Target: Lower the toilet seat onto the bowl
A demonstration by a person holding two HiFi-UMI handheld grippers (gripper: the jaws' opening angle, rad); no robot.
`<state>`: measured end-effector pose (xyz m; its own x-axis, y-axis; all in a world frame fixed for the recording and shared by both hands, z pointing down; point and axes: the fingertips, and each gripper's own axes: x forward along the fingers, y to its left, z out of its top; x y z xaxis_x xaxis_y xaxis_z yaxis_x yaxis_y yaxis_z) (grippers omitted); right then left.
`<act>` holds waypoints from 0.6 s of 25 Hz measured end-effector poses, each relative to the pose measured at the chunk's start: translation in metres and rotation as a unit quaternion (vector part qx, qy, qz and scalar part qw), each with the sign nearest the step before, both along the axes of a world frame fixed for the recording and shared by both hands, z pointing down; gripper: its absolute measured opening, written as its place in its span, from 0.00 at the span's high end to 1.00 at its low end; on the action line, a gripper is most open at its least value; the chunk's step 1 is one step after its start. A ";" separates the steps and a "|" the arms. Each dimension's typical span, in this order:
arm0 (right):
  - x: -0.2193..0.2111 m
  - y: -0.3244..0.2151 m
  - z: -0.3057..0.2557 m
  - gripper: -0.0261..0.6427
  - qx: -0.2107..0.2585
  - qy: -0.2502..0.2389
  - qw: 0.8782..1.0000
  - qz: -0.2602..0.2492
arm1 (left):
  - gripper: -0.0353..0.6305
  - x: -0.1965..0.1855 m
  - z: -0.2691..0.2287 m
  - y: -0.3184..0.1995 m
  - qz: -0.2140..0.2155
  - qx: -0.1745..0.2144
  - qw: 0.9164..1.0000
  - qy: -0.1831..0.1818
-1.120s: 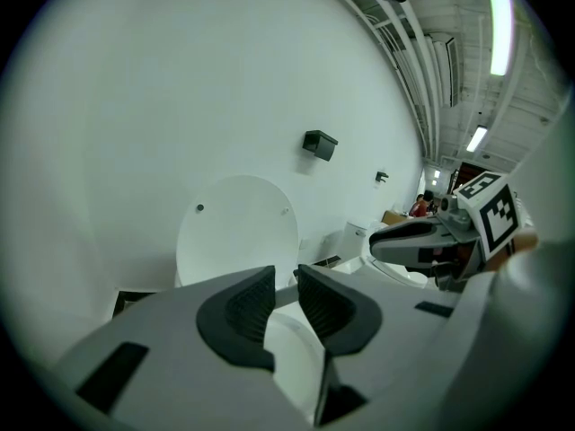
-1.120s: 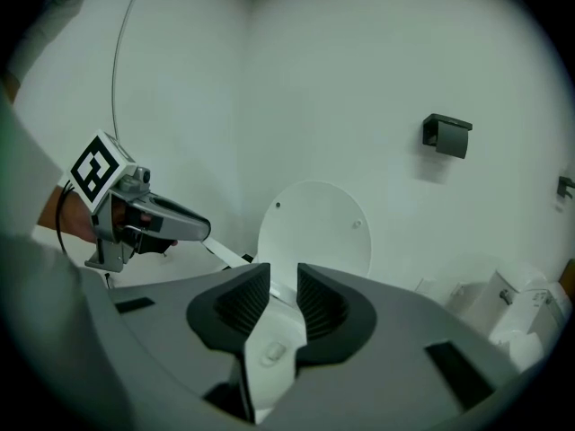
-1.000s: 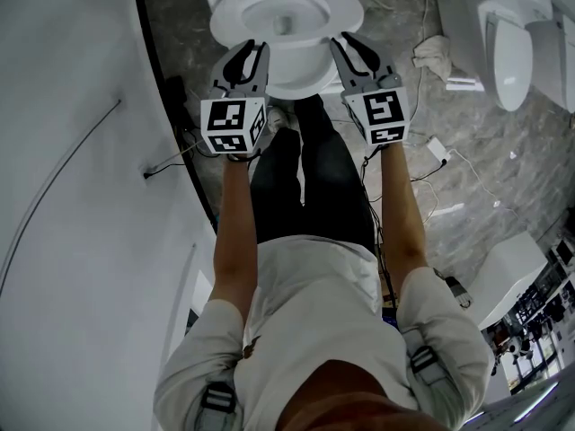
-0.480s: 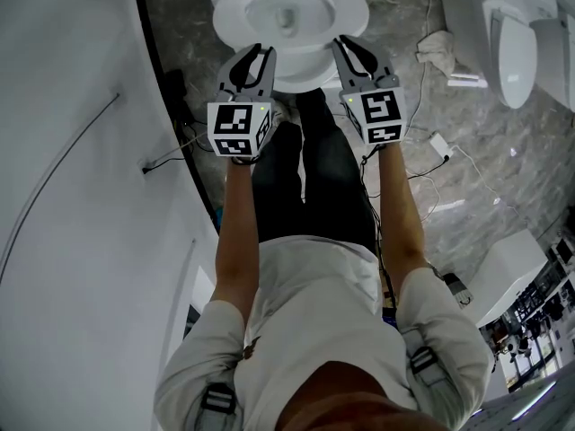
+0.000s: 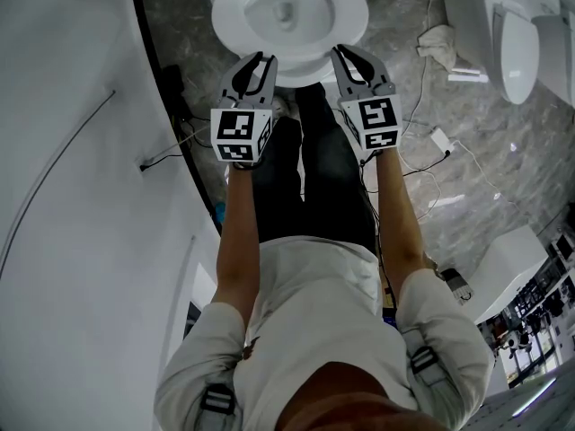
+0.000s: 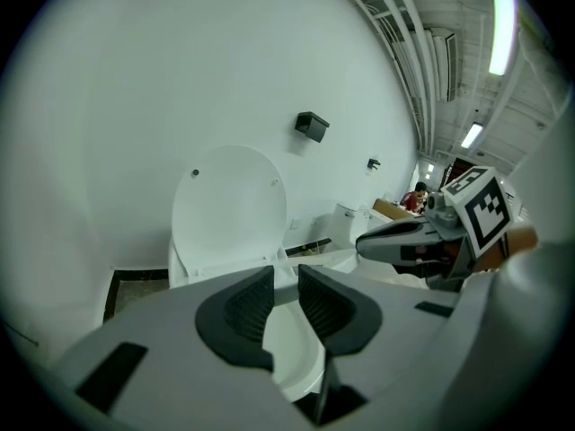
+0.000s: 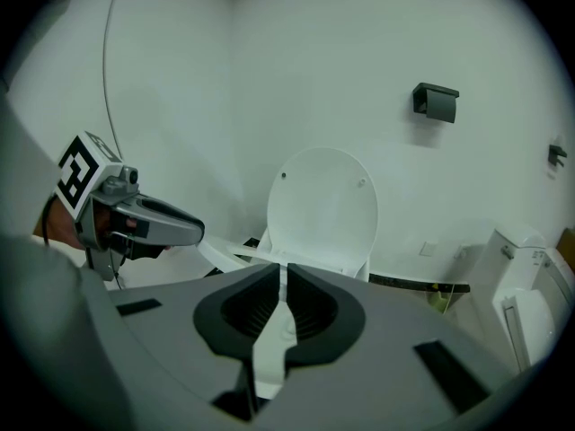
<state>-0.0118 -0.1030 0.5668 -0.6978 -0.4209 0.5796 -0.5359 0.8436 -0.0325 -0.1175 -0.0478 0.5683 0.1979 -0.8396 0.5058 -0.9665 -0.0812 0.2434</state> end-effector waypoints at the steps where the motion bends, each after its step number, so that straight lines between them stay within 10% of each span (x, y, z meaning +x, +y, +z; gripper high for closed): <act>1: 0.001 0.002 0.002 0.90 -0.002 0.001 1.000 0.000 | 0.81 0.001 0.002 0.002 0.002 -0.001 1.000 0.000; 15: 0.016 0.027 0.035 0.90 -0.022 0.015 1.000 0.004 | 0.81 0.016 0.035 0.027 0.018 -0.029 0.999 0.004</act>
<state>0.0039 -0.0765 0.6020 -0.6763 -0.3994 0.6190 -0.5435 0.8377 -0.0533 -0.1020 -0.0206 0.6035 0.2308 -0.8015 0.5517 -0.9615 -0.1010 0.2555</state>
